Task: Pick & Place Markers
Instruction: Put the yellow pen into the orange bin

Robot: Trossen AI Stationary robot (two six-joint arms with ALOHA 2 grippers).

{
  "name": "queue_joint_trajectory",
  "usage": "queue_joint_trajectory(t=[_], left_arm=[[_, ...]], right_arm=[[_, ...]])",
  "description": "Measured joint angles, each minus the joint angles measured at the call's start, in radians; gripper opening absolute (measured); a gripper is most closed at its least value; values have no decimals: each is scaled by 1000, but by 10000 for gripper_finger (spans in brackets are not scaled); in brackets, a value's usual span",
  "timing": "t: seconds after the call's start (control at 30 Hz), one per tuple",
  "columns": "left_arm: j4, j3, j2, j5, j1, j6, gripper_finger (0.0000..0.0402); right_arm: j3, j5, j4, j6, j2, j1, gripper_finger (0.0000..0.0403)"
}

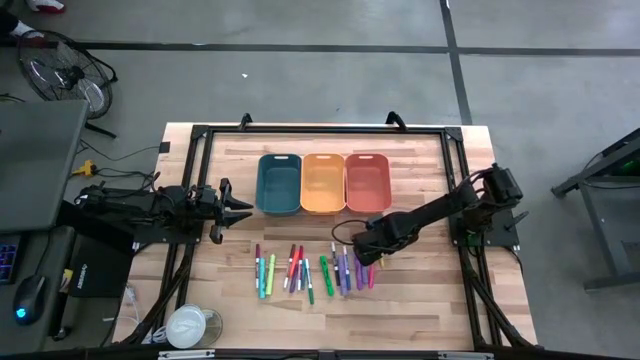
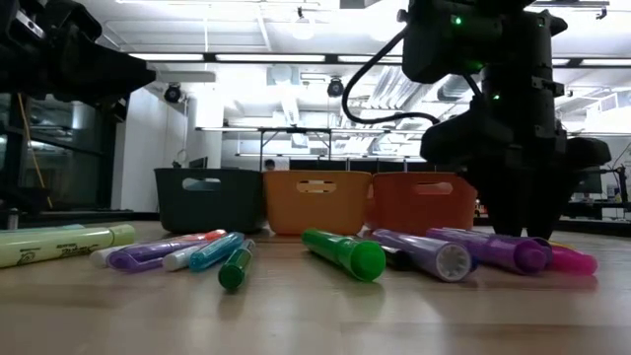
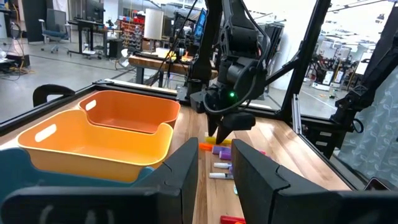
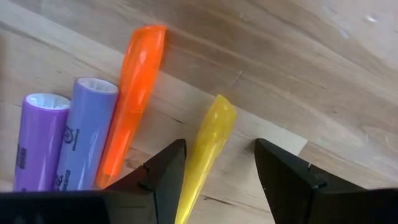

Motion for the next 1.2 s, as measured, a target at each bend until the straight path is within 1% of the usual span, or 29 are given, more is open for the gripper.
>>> queue_joint_trajectory(t=[0.33,0.43,1.2], left_arm=[[0,0,0,0,0,0,94],[0,0,0,0,0,0,94],[0,0,0,0,0,0,94]], right_arm=[[-1,-6,5,129,13,0,182],[-2,-11,7,144,13,1,175],[-3,-54,19,142,13,-21,34]])
